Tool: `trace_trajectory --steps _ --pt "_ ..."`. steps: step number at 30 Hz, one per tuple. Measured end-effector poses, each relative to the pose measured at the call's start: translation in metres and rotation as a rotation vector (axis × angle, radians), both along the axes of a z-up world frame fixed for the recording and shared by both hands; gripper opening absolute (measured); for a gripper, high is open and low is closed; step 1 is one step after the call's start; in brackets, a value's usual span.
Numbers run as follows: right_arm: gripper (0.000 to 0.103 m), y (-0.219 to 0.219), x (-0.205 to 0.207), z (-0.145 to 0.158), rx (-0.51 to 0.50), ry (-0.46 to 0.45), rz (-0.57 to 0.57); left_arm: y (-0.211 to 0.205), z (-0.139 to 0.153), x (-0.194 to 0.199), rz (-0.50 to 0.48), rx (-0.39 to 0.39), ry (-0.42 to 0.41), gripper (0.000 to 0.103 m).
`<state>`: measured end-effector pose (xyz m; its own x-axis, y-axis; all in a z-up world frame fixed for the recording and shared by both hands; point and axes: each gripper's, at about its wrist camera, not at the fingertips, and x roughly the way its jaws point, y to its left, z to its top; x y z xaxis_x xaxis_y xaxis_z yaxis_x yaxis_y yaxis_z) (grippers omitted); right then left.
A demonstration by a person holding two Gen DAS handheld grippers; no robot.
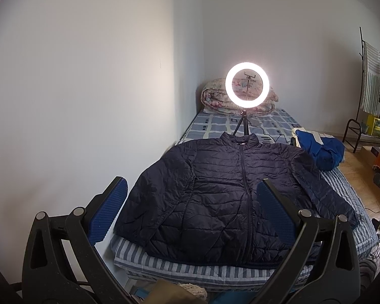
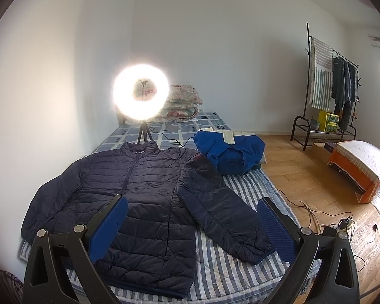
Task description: Fold large clothes
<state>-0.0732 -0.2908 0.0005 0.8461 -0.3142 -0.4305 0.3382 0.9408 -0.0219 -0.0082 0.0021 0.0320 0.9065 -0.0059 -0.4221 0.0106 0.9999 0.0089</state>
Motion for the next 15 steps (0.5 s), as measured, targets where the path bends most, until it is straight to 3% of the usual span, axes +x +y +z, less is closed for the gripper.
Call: trace_trajectory --steps 15 --pt "0.103 0.0026 0.0014 0.0002 -0.004 0.003 0.003 -0.0016 0.0049 -0.0038 0.007 -0.003 -0.015 0.103"
